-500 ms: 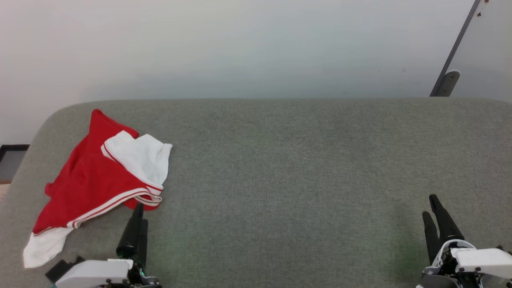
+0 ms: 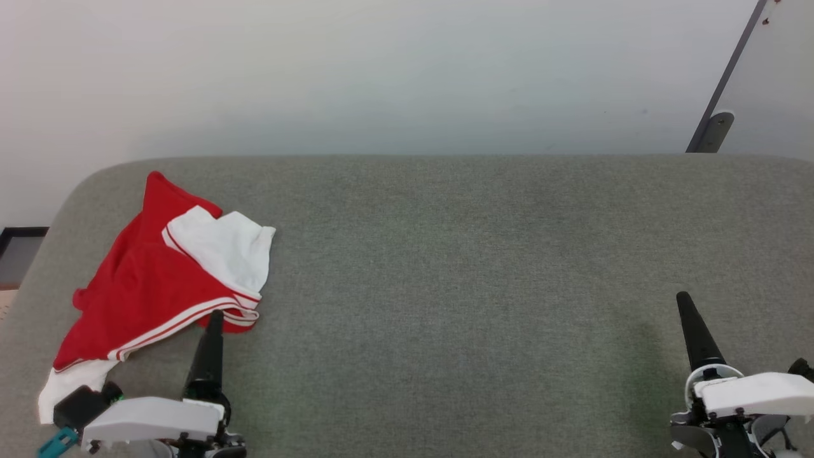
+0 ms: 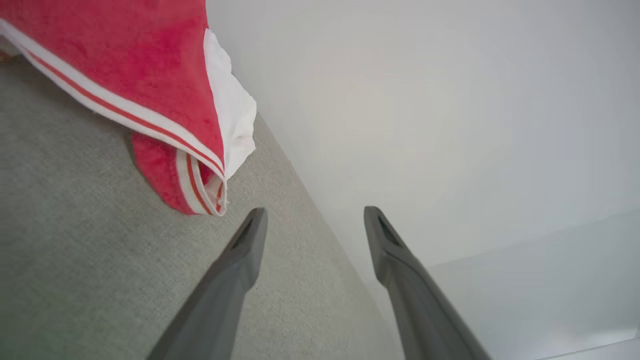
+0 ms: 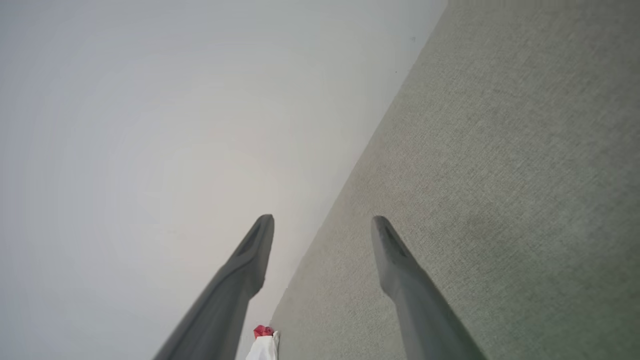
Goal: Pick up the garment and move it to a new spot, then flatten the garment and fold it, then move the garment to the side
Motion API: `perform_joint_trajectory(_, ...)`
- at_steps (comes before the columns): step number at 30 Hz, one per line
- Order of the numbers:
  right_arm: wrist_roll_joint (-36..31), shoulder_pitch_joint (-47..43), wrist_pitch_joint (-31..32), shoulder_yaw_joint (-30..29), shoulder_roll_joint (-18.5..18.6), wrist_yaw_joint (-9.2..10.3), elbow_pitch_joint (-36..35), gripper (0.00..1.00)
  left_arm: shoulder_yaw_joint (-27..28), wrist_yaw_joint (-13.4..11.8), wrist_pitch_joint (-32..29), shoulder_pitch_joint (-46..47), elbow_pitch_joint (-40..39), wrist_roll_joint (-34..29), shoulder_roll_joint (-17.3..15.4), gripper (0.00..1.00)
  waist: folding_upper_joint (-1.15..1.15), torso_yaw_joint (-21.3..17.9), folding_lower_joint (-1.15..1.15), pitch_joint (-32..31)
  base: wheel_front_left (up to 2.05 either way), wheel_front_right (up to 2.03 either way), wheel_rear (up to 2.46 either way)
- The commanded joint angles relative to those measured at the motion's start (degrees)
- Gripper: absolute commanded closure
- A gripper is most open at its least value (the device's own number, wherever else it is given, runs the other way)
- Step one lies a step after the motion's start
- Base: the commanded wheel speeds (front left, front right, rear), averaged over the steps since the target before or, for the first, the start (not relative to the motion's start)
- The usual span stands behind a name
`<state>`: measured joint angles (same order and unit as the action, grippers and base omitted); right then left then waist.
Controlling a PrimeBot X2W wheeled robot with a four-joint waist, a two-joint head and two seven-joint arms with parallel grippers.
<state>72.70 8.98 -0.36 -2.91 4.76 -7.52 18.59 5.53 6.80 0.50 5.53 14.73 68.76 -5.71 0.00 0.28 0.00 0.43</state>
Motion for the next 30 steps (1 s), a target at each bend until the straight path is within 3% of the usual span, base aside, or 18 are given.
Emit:
perform_joint_trajectory(1, -2.52, 2.20, -0.50, 0.43, 0.42, 0.01, -0.96, 0.00, 0.19, -0.15, 0.37, 1.53, -1.10, -2.33, -0.59, 0.00, 0.00, 0.01, 0.00, 0.02, 0.00, 0.00, 0.00)
perform_joint_trajectory(17, -26.01, 3.63, -3.88, 1.81, 0.98, 0.02, -0.78, 0.00, -1.58, -2.39, 3.72, 1.41, -2.76, -23.03, -2.57, 0.00, 0.00, 0.05, 0.00, 0.18, 0.00, 0.00, 0.00)
perform_joint_trajectory(30, -39.55, 4.03, -6.21, 1.26, 0.85, 0.03, -1.14, 0.00, -3.90, -4.42, 6.08, 0.93, -3.70, -33.12, -4.55, 0.00, 0.00, 0.26, 0.00, 0.05, 0.00, 0.00, 0.00)
